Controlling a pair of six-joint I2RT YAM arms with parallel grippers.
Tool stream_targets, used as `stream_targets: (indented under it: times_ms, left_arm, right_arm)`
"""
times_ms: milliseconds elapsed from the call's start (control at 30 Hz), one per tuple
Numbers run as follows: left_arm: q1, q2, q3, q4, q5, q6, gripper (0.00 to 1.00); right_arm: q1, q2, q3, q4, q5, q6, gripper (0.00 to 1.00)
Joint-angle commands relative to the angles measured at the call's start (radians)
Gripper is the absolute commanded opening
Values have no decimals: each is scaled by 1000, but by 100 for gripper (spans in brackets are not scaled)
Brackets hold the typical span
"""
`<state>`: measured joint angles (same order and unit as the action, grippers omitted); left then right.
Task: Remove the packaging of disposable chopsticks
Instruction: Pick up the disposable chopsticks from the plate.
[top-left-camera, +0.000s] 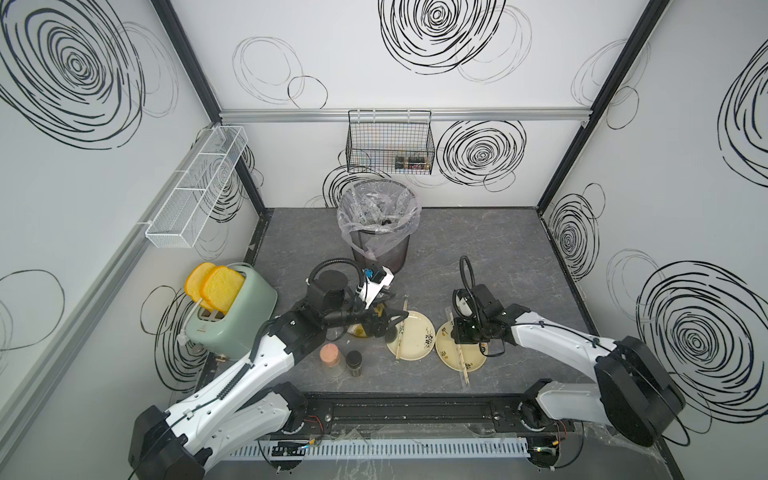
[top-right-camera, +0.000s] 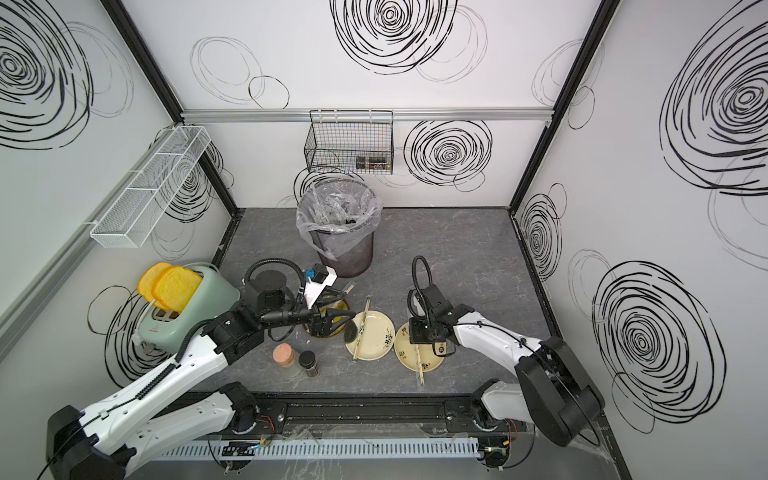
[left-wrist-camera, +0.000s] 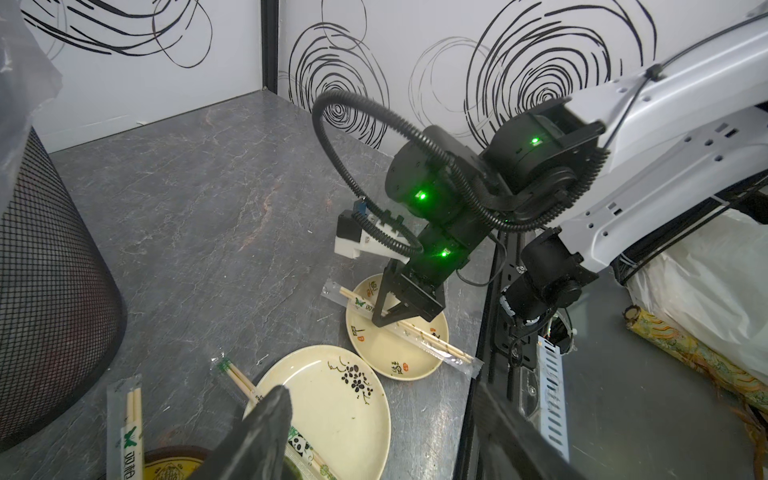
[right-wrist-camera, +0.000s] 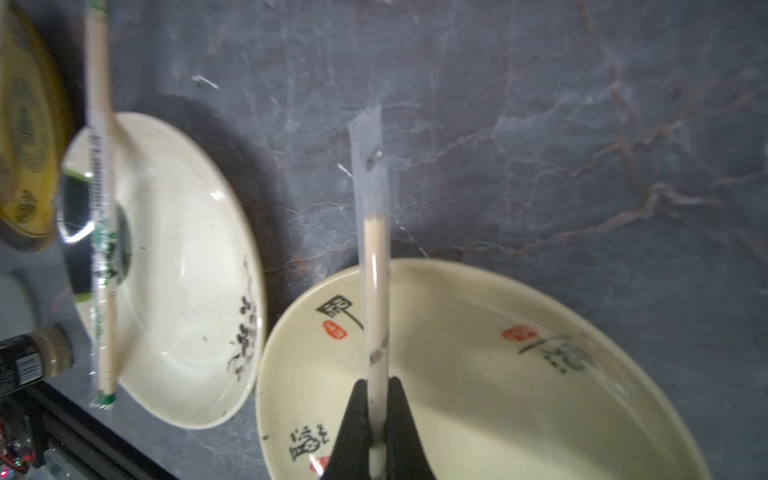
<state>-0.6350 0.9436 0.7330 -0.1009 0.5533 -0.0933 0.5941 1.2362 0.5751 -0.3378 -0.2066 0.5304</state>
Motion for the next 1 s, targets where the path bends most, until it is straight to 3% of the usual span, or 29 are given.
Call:
stream_targets:
  times_ms: [0,200,367,667,967]
  left_arm:
    - [-5,12,23,28,13,1,74]
    - [-2,50,37,143,74,-66,81]
    - [0,126,72,296,146,-154,80]
    - [12,239,167,403,211,-224,62]
    - [45,273,196,415,233,-250,37]
  right_arm:
    - [-17,-99,23,113,-36,-26,0]
    - [-13,-238,45,378,-166,-151,0]
    - [3,-275,29,618,-278,-173,0]
    - [43,-195,69,796,-466,-157,0]
    - [113,-184,73,833,-481,-168,0]
